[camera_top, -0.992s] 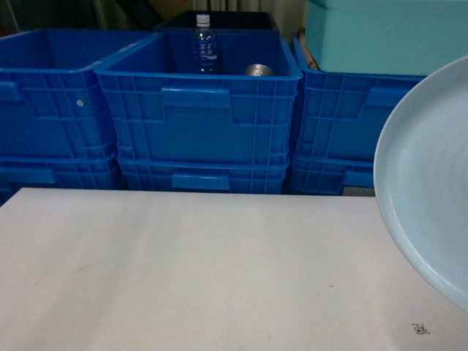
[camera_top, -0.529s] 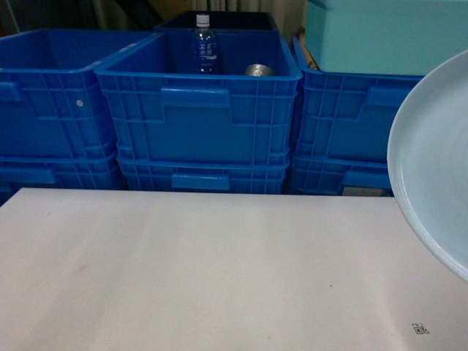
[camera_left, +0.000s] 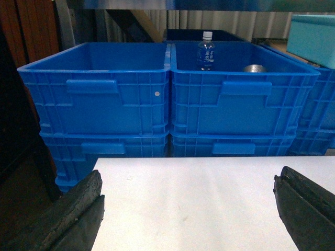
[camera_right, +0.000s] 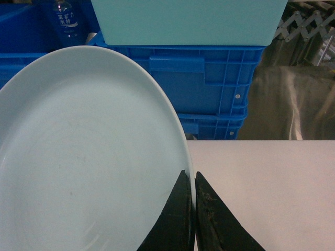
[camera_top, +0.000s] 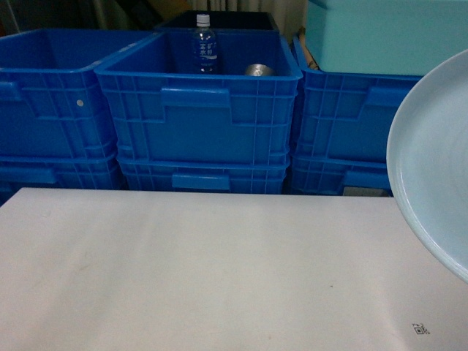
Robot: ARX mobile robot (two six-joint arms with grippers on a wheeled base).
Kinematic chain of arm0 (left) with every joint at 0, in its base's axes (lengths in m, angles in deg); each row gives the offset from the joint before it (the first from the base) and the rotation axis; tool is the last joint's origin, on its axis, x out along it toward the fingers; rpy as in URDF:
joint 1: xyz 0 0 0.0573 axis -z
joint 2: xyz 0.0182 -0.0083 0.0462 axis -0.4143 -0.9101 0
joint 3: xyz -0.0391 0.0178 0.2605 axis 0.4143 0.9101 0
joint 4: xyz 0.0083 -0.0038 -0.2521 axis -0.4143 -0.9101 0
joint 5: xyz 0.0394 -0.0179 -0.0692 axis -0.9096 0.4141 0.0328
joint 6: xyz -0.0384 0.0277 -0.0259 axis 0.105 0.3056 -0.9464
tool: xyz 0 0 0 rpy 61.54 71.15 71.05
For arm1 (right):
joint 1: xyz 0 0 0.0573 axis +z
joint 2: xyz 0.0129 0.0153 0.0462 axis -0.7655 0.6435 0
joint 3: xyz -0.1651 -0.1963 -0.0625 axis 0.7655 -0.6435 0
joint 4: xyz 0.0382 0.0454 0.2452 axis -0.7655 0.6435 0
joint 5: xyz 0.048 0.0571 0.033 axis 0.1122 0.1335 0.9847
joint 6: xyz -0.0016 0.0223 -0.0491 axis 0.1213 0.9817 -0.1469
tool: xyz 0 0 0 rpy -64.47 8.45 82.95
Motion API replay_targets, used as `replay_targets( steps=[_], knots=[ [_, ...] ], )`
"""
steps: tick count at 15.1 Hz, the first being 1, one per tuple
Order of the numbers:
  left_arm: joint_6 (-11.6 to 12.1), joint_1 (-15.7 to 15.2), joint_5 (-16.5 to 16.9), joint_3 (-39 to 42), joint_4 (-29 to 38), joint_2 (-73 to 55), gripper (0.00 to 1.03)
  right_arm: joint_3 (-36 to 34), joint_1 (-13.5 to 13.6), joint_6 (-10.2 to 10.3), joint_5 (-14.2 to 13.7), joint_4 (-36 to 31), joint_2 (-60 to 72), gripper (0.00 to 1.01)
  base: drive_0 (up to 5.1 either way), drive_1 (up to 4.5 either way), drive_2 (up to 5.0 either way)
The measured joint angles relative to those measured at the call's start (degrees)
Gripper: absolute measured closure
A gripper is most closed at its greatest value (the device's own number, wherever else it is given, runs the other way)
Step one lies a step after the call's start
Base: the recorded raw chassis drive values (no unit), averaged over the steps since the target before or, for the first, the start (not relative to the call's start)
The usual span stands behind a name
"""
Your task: Place blue tray on left shelf second layer neatly
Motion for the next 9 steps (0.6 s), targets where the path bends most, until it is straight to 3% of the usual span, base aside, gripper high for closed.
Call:
replay_targets(
  steps=[2,9],
  knots=[
    [0.00,0.00,-0.02,0.00,0.02,0.02,0.05,0.00,0.00,0.00,0.02,0.00,0.02,0.99,0.0,0.00,0.0],
    [0.00,0.09,-0.17,0.00,-0.20,0.02,0.05,-0.02,0.00,0.00,0.15,-0.09,0.00,0.99,-2.0,-1.97,-2.0]
  ],
)
